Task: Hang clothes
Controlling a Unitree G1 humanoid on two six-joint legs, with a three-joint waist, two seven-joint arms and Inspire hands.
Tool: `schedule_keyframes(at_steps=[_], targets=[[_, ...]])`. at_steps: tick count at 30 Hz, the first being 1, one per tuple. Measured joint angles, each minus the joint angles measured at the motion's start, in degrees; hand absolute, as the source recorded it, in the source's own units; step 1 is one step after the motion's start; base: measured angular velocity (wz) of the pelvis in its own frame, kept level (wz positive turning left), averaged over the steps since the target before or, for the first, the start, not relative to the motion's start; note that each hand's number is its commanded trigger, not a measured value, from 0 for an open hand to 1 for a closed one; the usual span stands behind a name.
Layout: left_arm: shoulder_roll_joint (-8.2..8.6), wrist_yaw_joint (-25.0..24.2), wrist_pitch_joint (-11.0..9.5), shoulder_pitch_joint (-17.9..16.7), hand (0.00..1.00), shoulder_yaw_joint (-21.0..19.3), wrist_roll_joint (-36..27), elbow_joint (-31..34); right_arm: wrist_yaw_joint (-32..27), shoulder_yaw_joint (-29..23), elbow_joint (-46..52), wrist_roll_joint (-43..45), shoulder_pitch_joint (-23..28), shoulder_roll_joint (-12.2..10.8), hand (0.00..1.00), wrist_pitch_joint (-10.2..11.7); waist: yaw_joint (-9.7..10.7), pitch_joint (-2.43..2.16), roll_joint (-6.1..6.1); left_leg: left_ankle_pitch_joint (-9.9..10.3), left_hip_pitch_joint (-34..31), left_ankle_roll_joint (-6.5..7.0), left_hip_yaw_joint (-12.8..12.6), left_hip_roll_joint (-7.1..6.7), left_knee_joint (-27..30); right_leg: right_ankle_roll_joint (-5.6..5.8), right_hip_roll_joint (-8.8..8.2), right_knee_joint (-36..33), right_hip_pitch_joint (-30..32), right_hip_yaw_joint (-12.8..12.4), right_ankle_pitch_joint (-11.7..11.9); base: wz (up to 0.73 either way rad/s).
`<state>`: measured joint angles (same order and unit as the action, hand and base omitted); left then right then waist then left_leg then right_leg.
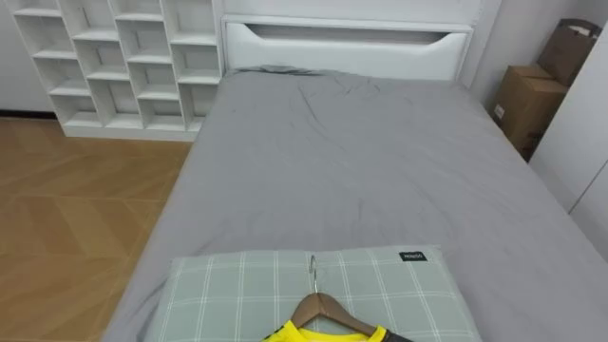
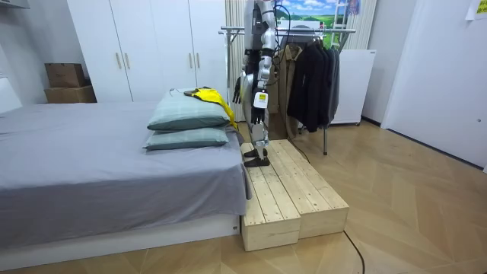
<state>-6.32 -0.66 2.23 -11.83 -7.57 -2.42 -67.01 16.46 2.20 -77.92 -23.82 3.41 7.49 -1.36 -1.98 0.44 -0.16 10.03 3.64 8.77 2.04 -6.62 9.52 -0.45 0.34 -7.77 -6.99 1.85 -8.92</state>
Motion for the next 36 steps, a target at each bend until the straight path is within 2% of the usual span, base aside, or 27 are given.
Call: schedule_keyframes(at_steps=[12, 18, 27, 32, 36], targets=[[0.0, 0.1, 0.0, 0.8, 0.0, -0.2, 0.8, 0.0, 0.1, -0.2, 0.0, 0.7, -0.2, 0.0, 0.0, 0.1, 0.0, 0.24, -0.4, 0.0, 0.0, 0.0, -0.1, 0.01, -0.1, 0.07, -0.01, 0.0, 0.1, 0.0, 0.0, 0.0], [0.0, 0.6, 0.0, 1.0, 0.0, -0.2, 0.8, 0.1, -0.1, -0.2, -0.1, 1.2, -0.3, 0.0, 0.0, 0.1, 0.1, 0.14, -0.32, 0.0, -0.1, 0.0, 0.0, 0.0, -0.1, 0.07, 0.0, 0.0, 0.2, 0.1, 0.0, 0.0], [0.27, 5.4, -0.1, 1.0, 0.0, -0.3, -2.4, 0.1, -0.2, 0.4, -0.1, 1.2, -0.4, -0.1, 0.0, 0.0, 0.0, 0.06, -0.61, 0.0, 0.0, 0.0, 0.2, -0.01, 0.0, 0.08, 0.03, -0.1, 0.1, 0.1, -0.1, 0.01], [0.43, 7.2, -0.1, 1.0, 0.0, -1.5, -2.5, 0.1, -0.1, 0.3, -0.1, 1.3, -0.3, -0.1, 0.0, -0.1, 0.0, 0.0, -0.67, 0.0, 0.0, 0.0, 0.3, -0.02, 0.1, 0.08, 0.03, -0.1, 0.0, 0.1, -0.1, 0.01], [0.48, 9.4, -0.1, 1.1, 0.0, -3.6, -2.4, 0.7, -0.4, 0.3, 0.0, 1.3, -0.3, -0.1, 0.0, -1.2, -0.1, -0.12, -0.42, 0.0, 0.1, 0.0, 0.3, -0.02, 0.1, 0.08, 0.01, -0.1, -0.1, 0.2, -0.1, 0.0]])
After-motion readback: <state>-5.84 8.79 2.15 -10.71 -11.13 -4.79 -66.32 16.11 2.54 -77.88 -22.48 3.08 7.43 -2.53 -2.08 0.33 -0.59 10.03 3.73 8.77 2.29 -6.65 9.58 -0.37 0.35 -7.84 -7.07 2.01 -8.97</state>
